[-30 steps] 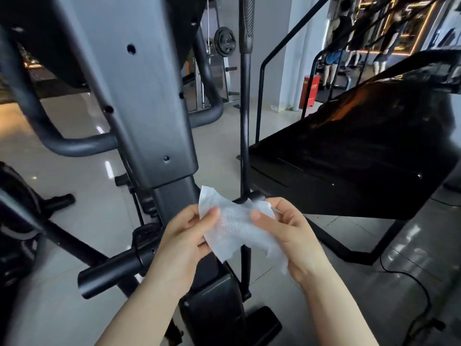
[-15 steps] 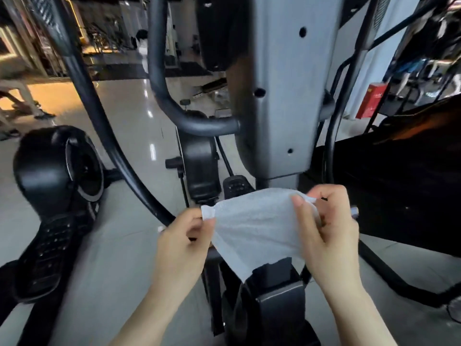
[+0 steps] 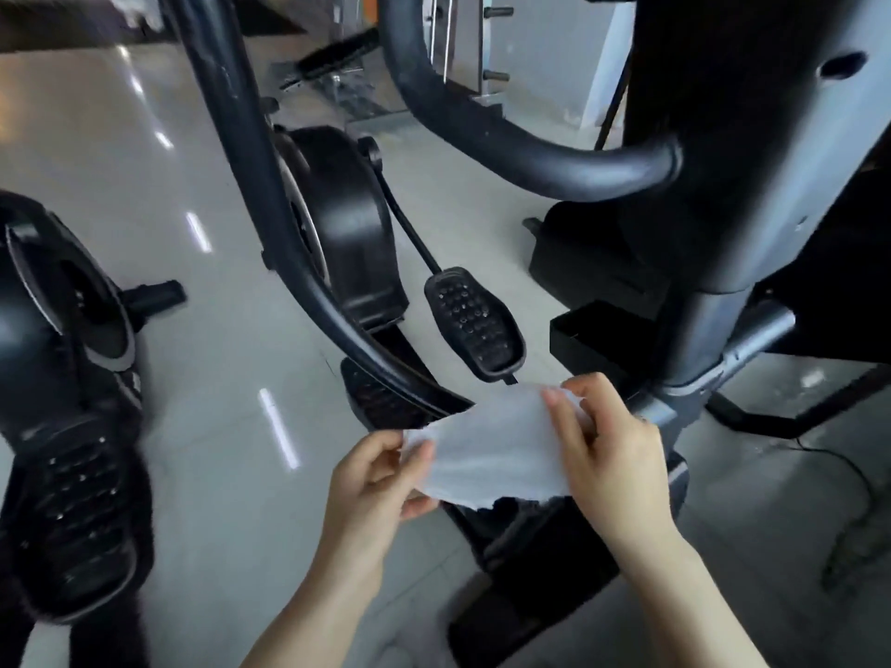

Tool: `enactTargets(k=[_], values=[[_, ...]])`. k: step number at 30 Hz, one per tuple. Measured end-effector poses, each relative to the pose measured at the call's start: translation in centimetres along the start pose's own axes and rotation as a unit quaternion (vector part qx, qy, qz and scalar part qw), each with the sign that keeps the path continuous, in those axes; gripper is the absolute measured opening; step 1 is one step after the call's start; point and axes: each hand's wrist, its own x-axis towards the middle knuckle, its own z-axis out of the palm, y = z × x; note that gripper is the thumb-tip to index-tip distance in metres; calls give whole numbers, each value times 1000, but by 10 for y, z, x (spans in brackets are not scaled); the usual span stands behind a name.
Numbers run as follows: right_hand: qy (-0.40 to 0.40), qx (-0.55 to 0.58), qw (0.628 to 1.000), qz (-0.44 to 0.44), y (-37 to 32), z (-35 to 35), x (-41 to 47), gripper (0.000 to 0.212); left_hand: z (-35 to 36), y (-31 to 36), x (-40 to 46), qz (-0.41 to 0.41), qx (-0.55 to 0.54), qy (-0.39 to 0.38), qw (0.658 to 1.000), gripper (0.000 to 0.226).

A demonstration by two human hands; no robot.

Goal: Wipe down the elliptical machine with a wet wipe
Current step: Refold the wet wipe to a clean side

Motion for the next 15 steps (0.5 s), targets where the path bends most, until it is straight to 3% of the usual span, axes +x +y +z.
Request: enactTargets(k=[3,6,9,12,15], values=[[15,24,999,18,-2,1,8,15,-11,0,9,35,-1,53,998,15],[-9,46,999,-21,-12,5,27,7,-20,4,14,52,20,88,995,15],[-36,91,991,-87,-30,3,53,13,-31,22,15,94,82,23,992,31],[-125,171,952,-219,-63,-9,87,16,-28,57,14,209,209,-60,953,42],[-179,220,910,-303,-94,-25,116,11,2,95,3,265,150,-70,950,54]])
